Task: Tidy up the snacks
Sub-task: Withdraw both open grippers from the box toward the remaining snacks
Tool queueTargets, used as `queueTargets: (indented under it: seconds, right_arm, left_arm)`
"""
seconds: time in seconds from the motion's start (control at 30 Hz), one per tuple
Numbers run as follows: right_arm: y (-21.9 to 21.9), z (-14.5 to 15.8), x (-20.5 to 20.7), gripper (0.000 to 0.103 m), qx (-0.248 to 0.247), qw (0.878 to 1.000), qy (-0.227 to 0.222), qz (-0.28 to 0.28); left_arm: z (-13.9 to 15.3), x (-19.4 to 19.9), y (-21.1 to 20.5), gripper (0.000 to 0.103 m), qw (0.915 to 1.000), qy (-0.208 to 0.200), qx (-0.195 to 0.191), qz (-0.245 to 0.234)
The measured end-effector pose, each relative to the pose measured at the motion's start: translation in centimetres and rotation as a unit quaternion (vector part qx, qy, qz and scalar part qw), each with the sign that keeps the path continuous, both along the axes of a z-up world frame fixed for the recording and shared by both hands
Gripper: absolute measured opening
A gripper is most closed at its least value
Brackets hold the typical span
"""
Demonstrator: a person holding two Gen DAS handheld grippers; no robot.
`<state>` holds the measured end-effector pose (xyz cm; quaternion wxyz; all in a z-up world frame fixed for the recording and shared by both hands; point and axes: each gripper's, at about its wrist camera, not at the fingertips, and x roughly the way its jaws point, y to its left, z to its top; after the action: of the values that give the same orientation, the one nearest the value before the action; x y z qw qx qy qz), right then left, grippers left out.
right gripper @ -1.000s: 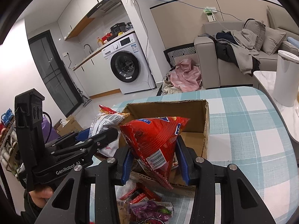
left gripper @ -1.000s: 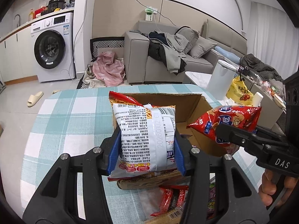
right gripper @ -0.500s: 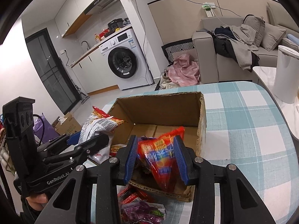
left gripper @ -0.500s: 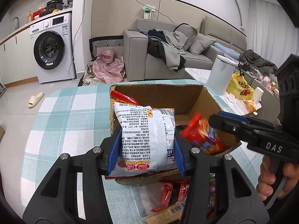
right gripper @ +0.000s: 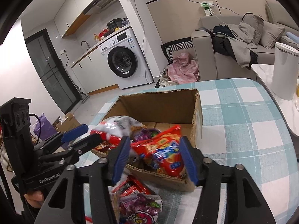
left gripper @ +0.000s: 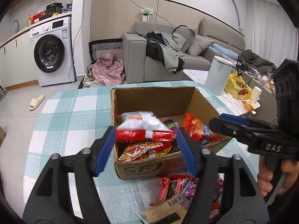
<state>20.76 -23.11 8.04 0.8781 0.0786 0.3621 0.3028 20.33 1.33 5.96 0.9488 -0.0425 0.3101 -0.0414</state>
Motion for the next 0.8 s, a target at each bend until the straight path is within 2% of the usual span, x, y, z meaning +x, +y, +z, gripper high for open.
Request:
queueTargets:
  seconds: [0.07, 0.1, 0.17, 0.3, 0.37, 0.8]
  right_arm:
    - [-0.2, 0.2, -0.5, 0.076, 0.01, 1.0, -0.003, 0.009]
    - [-0.3, 0.3, -0.8, 0.088, 0.008, 1.0, -0.004, 0.007]
    - [-0.5, 0.5, -1.5, 0.098, 0.001, 1.0, -0.012, 0.0]
    - [-1.1, 0.5, -2.7, 0.1, -0.001, 1.0, -0.014, 0.005]
    - [-1.4, 0.2, -3.1, 0.102, -0.006, 1.0, -0.008, 0.004]
    - [-1.5, -1.7, -6.6, 0.102, -0.044, 0.999, 0.01, 0.012]
  left_arm:
    - [0.4, -0.7, 0.0, 0.081, 1.0, -0.007, 0.005, 0.003]
    - [0.6, -1.1, 0.0, 0.082, 0.9999, -0.011, 0.005, 0.004]
    - [0.9, -1.9, 0.1, 0.083, 0.9999, -0.013, 0.001, 0.004]
    - [1.2, -3.6, 0.4, 0.091, 0.9999, -0.012, 0.0, 0.006]
    - [1.3, -4.5, 0.4, 0.102, 0.9998, -0.015, 0.002, 0.011]
    - [1.0, -9.4, 0.5, 0.102, 0.9998, -0.013, 0.009, 0.012]
